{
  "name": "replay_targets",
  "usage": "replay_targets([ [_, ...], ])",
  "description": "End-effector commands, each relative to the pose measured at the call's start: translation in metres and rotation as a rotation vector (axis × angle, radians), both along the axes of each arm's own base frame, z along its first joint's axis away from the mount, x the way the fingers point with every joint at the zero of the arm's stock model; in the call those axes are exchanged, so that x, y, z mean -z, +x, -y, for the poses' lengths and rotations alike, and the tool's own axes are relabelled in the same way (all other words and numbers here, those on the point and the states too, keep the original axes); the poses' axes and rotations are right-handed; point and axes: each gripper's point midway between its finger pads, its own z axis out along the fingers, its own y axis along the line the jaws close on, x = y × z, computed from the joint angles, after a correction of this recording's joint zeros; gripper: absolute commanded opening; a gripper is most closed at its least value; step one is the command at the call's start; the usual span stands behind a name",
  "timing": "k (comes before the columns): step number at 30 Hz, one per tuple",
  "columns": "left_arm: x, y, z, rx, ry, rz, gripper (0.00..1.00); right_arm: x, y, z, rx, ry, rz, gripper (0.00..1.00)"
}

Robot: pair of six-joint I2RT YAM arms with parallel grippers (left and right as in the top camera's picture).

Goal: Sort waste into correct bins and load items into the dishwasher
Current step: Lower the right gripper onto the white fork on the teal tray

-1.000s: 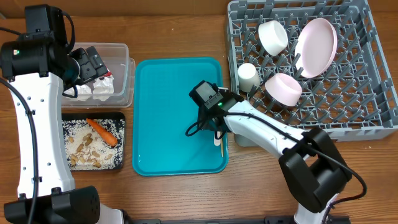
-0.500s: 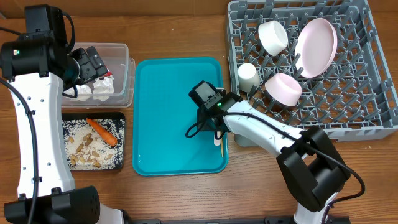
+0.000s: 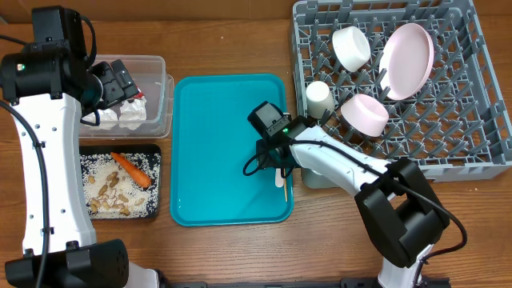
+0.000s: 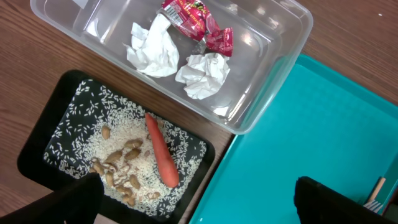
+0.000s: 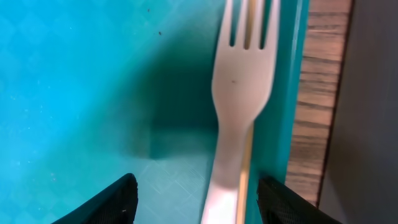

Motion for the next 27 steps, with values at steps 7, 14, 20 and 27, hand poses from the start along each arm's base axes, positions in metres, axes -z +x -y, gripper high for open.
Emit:
replay_targets([
  [7, -0.008, 0.0, 0.0, 0.017, 0.016, 0.019, 1.0, 0.011, -0.001, -0.014, -0.126, 0.018, -0.062, 0.65],
  [14, -0.008, 0.0, 0.0, 0.017, 0.016, 0.019, 1.0, 0.009, -0.001, -0.017, -0.132, 0.018, -0.056, 0.64],
  [20, -0.008, 0.0, 0.0, 0.018, 0.015, 0.019, 1.0, 0.003, 0.01, -0.008, -0.114, -0.042, -0.009, 0.65],
  [27, -0.008, 0.0, 0.0, 0.017, 0.016, 0.019, 1.0, -0.02, 0.027, 0.001, -0.072, -0.118, 0.052, 0.69],
])
